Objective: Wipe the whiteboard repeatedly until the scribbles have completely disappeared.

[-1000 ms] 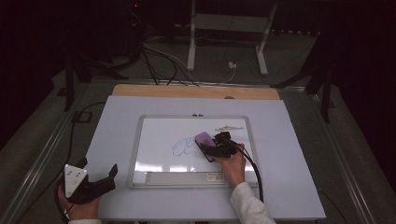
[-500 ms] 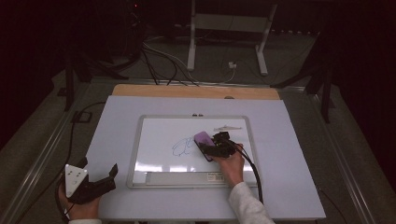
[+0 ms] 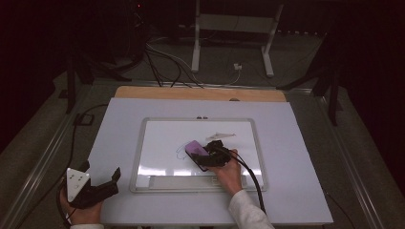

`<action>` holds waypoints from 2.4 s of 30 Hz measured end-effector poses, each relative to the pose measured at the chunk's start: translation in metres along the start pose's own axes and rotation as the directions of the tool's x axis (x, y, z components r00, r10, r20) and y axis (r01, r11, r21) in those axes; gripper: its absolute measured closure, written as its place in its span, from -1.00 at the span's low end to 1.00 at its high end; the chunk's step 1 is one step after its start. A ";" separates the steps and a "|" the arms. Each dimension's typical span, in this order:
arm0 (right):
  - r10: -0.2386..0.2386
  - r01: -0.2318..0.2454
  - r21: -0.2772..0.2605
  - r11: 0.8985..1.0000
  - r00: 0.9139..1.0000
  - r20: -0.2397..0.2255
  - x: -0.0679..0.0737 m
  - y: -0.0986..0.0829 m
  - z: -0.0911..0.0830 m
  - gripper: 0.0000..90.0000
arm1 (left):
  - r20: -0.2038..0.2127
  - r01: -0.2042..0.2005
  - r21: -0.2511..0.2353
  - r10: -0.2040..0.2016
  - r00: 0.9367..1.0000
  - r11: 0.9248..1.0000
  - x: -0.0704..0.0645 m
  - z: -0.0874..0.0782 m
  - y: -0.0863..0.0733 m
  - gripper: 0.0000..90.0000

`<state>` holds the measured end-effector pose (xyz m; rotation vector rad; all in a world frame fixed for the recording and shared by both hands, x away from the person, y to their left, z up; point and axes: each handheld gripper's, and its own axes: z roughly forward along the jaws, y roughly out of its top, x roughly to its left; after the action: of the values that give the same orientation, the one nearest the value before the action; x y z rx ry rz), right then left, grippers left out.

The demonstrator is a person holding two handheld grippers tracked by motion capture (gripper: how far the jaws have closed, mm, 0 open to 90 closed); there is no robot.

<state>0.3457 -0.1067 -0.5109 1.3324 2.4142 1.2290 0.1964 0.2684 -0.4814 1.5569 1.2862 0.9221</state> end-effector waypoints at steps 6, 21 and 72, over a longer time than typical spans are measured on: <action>0.076 -0.074 -0.021 0.997 0.994 0.083 -0.019 0.003 -0.005 -0.08 | -0.001 0.001 -0.001 -0.001 1.000 1.000 0.000 0.000 0.000 -1.00; -0.070 0.071 0.019 0.997 0.995 -0.076 0.021 -0.001 0.007 -0.08 | 0.001 -0.001 0.001 0.001 1.000 1.000 -0.001 0.000 0.000 -1.00; -0.015 0.015 0.017 1.000 1.000 0.011 0.019 0.007 0.013 -0.08 | -0.004 0.006 -0.004 -0.006 1.000 1.000 0.001 -0.001 0.000 -1.00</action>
<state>0.3448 -0.0824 -0.5093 1.3192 2.4284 1.1965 0.1958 0.2700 -0.4812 1.5480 1.2904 0.9235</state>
